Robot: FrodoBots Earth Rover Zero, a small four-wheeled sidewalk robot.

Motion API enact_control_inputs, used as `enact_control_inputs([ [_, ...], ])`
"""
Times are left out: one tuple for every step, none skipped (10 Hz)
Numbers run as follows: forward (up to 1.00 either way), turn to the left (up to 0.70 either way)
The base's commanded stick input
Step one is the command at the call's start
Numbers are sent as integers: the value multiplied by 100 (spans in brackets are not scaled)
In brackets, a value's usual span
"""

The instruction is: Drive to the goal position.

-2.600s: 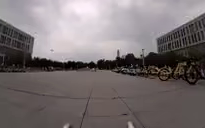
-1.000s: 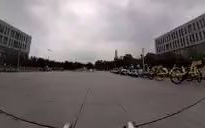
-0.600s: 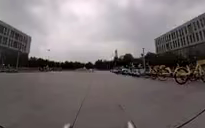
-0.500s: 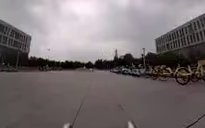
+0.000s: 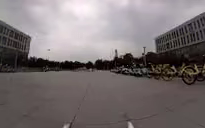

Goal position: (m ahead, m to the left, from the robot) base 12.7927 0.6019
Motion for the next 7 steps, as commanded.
enact_control_inputs([
  [70,0],
  [70,0],
  [70,0],
  [70,0],
  [70,0],
  [70,0],
  [70,0],
])
